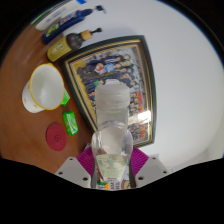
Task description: Pour water
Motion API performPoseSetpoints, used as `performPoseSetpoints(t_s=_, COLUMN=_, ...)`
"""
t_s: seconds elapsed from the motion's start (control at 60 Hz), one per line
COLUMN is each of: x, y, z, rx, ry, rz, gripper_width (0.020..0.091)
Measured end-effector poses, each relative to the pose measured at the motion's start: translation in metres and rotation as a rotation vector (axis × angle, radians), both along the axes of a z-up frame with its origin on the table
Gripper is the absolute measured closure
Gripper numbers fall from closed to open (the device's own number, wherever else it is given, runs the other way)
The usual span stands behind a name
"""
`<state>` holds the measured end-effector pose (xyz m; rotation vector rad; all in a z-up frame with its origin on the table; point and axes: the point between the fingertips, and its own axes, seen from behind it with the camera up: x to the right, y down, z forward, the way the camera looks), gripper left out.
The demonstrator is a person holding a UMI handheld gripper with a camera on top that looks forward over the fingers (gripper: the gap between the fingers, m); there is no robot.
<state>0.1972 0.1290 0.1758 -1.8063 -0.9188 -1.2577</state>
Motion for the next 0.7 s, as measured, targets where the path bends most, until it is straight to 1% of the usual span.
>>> performPoseSetpoints(t_s=0.117, x=-0.021, y=0.027, z=0.0, rx=-0.052, ry=-0.306, rz=0.064, gripper_width=0.0665)
performPoseSetpoints(t_s=0.233, x=-0.042, y=0.047, z=0.003, rx=-0.088, ry=-0.583, rz=0.148, gripper_width=0.0664)
performPoseSetpoints(t_s=0.35, x=-0.051, y=0.055, z=-0.001, rx=-0.125, ry=-0.693, rz=0.179, gripper_width=0.0661)
performPoseSetpoints(t_s=0.4, x=-0.054, y=0.056, z=-0.003, rx=-0.134, ry=-0.719, rz=0.203, gripper_width=0.0663)
performPoseSetpoints(t_s=0.483, x=-0.06, y=0.058, z=-0.003, rx=-0.141, ry=-0.709, rz=0.216, gripper_width=0.0661)
performPoseSetpoints(t_s=0.6, x=-0.056, y=0.056, z=0.001, rx=-0.121, ry=-0.602, rz=0.2, gripper_width=0.066)
performPoseSetpoints(t_s=0.7, x=-0.058, y=0.052, z=0.009, rx=-0.076, ry=-0.373, rz=0.185, gripper_width=0.0665)
